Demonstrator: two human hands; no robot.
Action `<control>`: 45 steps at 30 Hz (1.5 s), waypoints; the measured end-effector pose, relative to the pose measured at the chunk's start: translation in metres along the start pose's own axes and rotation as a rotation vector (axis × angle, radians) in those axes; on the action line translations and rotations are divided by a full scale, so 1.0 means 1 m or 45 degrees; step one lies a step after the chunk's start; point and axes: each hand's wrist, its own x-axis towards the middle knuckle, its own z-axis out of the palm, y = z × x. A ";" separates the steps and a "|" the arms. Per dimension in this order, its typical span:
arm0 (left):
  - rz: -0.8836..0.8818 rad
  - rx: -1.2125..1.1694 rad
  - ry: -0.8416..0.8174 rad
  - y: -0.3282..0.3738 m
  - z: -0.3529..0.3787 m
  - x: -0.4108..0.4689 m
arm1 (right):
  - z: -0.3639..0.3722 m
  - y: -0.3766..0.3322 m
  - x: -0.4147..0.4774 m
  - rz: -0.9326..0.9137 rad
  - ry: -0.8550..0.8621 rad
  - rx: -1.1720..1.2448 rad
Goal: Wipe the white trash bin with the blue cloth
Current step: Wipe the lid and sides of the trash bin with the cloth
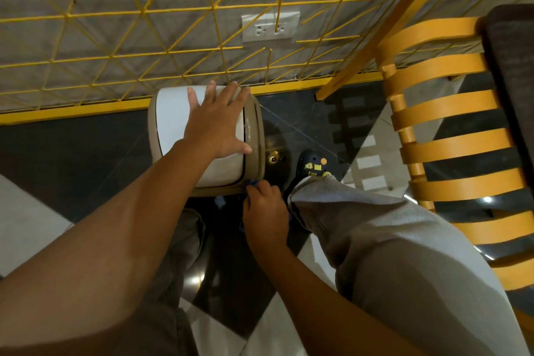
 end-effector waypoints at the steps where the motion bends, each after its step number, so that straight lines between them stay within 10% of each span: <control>1: 0.001 0.004 0.000 0.000 0.000 0.000 | 0.002 -0.004 -0.001 -0.047 -0.031 -0.018; 9: 0.006 -0.010 -0.003 0.000 -0.001 0.000 | 0.014 -0.028 0.003 -0.118 -0.286 0.010; 26: 0.021 -0.016 -0.007 -0.001 0.000 0.000 | -0.012 0.037 0.017 -0.296 -0.046 -0.051; 45: 0.365 0.164 -0.096 -0.023 -0.008 -0.010 | -0.050 0.040 0.045 1.075 -0.416 1.563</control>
